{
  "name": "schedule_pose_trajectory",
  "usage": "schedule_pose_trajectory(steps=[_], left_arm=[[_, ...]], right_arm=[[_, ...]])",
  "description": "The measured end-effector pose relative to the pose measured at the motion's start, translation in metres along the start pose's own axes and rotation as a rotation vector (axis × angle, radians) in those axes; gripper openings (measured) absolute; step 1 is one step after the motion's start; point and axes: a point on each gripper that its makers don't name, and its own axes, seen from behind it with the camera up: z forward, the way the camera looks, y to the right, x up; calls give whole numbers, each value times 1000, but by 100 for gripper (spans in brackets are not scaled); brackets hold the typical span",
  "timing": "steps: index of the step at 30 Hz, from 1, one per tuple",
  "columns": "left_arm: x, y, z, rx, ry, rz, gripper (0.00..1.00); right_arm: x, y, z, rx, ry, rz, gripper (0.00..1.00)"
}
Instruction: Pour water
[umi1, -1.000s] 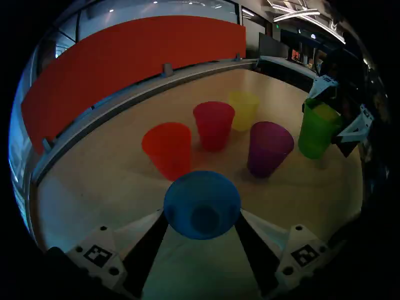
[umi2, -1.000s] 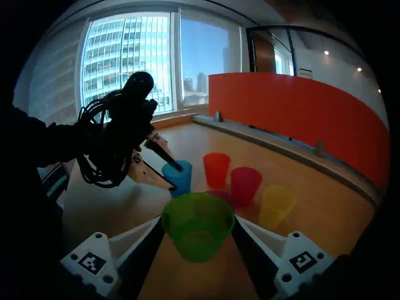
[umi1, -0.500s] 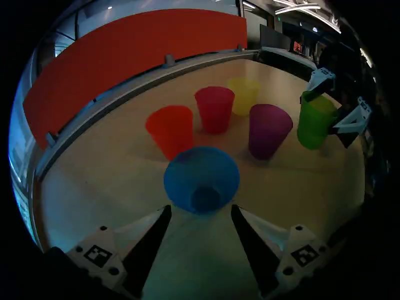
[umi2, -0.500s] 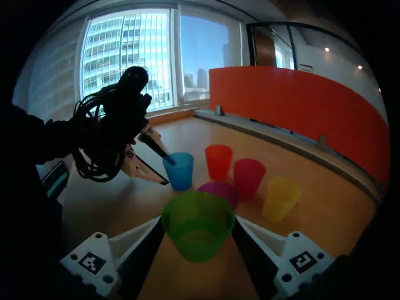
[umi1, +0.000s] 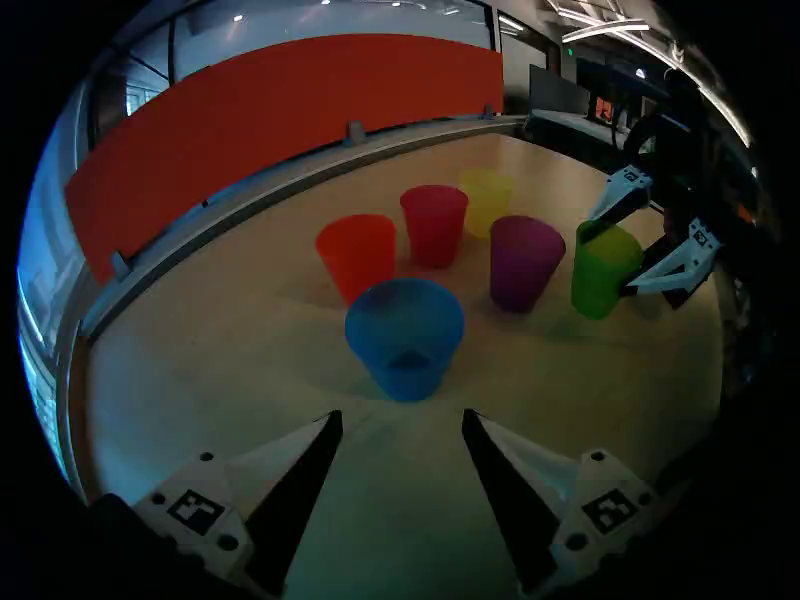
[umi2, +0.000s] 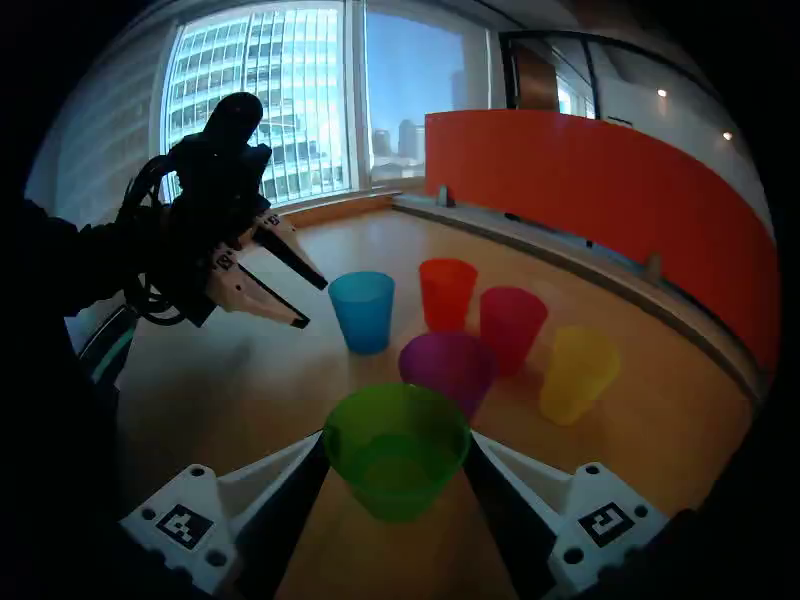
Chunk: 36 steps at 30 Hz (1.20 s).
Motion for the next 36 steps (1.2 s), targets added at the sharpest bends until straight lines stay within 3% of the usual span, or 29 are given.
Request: schedule_pose_trajectory(steps=[15, 36], left_arm=[[7, 1, -20, 12, 42, -21, 89], [4, 6, -22, 14, 55, -52, 89]], right_arm=[[-16, -3, 6, -3, -41, 2, 92], [-26, -4, 0, -26, -56, 3, 100]])
